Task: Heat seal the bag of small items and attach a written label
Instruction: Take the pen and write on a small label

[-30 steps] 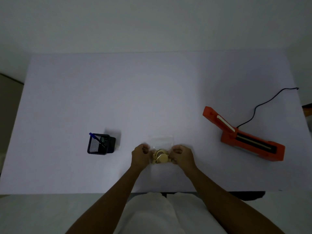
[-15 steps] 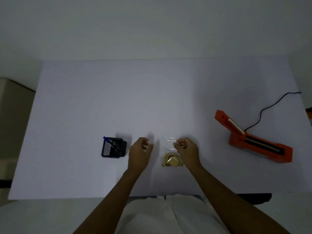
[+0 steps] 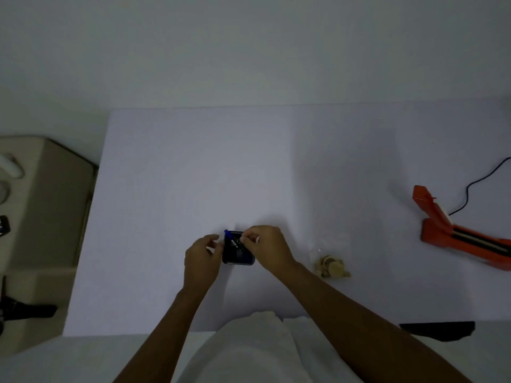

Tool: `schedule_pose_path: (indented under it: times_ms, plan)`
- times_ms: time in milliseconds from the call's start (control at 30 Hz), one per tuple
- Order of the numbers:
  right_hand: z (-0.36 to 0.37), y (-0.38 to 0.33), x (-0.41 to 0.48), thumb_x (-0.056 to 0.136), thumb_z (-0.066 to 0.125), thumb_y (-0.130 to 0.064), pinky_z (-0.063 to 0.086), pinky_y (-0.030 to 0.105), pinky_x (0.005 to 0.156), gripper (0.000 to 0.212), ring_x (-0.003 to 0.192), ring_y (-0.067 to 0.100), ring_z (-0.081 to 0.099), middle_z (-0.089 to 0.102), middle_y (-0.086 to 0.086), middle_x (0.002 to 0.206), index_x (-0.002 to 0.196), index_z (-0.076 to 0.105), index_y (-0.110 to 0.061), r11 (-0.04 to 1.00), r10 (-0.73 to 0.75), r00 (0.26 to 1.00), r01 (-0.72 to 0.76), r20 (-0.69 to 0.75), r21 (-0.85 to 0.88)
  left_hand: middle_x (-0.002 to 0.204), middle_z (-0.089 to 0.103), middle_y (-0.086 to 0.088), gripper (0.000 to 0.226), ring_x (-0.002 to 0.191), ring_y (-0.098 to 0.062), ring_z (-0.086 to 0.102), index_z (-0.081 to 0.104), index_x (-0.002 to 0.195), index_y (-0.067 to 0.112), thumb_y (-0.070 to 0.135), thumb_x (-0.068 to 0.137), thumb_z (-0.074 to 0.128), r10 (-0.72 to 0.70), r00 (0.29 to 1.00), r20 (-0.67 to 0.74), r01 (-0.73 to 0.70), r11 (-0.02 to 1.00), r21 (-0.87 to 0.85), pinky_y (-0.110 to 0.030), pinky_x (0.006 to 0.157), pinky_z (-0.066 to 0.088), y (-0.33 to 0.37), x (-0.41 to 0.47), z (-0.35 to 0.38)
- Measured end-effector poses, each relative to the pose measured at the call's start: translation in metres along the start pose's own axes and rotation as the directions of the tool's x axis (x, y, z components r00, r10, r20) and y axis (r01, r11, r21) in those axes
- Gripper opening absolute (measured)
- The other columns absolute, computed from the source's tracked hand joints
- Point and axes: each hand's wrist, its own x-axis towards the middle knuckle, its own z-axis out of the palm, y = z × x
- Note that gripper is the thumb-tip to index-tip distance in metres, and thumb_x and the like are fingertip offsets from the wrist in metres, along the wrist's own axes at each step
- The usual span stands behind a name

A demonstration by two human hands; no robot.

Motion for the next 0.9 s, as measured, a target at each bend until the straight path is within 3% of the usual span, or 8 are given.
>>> schedule_pose_path:
  times_ms: [200,433,567,633,700,767,833,900]
  plan:
    - [0.031,-0.015,0.011,0.091,0.064,-0.027,0.054,0.027,0.067,0.020,0.075,0.021,0.069,0.075,0.007,0.089,0.095,0.078,-0.014,0.938,0.035,0.997,-0.011,0.064,-0.348,0.075,0.069,0.006,0.017,0.064,-0.006,0.063,0.075,0.089,0.014,0.016,0.093,0.059,0.077,0.984,0.162,-0.075,0.997,-0.020,-0.021,0.061,0.050,-0.007,0.003,-0.002]
    - [0.040,-0.018,0.017,0.089,0.065,-0.026,0.046,0.026,0.060,0.019,0.067,0.020,0.063,0.071,0.006,0.078,0.086,0.076,-0.010,0.932,0.034,0.999,-0.016,0.043,-0.362,0.074,0.073,-0.002,0.018,0.062,-0.010,0.065,0.075,0.084,0.009,0.016,0.092,0.060,0.106,0.964,0.242,-0.107,0.994,-0.010,-0.029,0.062,0.055,-0.010,0.008,-0.001]
    - [0.024,-0.022,0.009,0.088,0.067,-0.018,0.049,0.032,0.060,0.017,0.060,0.020,0.054,0.057,0.004,0.066,0.077,0.067,-0.005,0.986,-0.100,0.988,0.082,-0.118,-0.144,0.069,0.069,-0.001,0.019,0.059,-0.014,0.063,0.074,0.081,0.007,0.010,0.092,0.058,0.112,0.972,0.208,-0.116,0.993,0.006,-0.028,0.058,0.052,-0.008,0.013,-0.007]
    - [0.011,-0.026,0.002,0.089,0.067,-0.014,0.048,0.023,0.061,0.010,0.063,0.015,0.055,0.059,0.002,0.072,0.081,0.065,-0.007,0.993,-0.108,0.963,0.116,-0.249,0.019,0.071,0.070,-0.003,0.019,0.060,-0.015,0.064,0.074,0.085,0.007,0.011,0.092,0.057,0.102,0.977,0.188,-0.106,0.994,0.011,-0.029,0.059,0.054,-0.011,0.017,-0.013]
    - [-0.002,-0.028,-0.002,0.092,0.064,-0.011,0.045,0.016,0.063,0.010,0.066,0.006,0.054,0.061,-0.003,0.075,0.083,0.061,-0.013,0.969,-0.005,0.951,0.081,-0.308,0.235,0.070,0.070,-0.005,0.022,0.060,-0.017,0.064,0.074,0.084,0.006,0.014,0.093,0.056,0.092,0.983,0.156,-0.097,0.995,0.023,-0.032,0.059,0.055,-0.016,0.023,-0.020]
    - [-0.015,-0.027,-0.004,0.096,0.059,-0.013,0.052,0.023,0.067,0.008,0.075,0.008,0.063,0.069,0.001,0.083,0.089,0.061,-0.013,0.888,0.136,0.958,-0.005,-0.253,0.459,0.070,0.070,-0.006,0.024,0.060,-0.017,0.063,0.073,0.082,0.005,0.014,0.095,0.055,0.075,0.990,0.123,-0.079,0.997,0.024,-0.030,0.056,0.053,-0.021,0.027,-0.027]
    - [-0.023,-0.022,-0.005,0.098,0.056,-0.010,0.057,0.032,0.067,0.005,0.078,0.012,0.069,0.073,0.004,0.089,0.100,0.060,-0.010,0.806,0.221,0.954,-0.063,-0.200,0.588,0.068,0.068,-0.004,0.026,0.059,-0.016,0.062,0.072,0.079,0.004,0.013,0.095,0.054,0.068,0.993,0.096,-0.072,0.996,0.042,-0.025,0.053,0.048,-0.026,0.030,-0.033]
    - [-0.027,-0.016,-0.008,0.098,0.055,-0.005,0.057,0.030,0.061,0.019,0.072,0.014,0.070,0.074,0.008,0.086,0.117,0.054,-0.008,0.753,0.270,0.946,-0.092,-0.178,0.651,0.068,0.068,-0.004,0.026,0.058,-0.016,0.062,0.072,0.080,0.004,0.013,0.095,0.053,0.066,0.994,0.086,-0.072,0.995,0.065,-0.027,0.054,0.050,-0.031,0.032,-0.035]
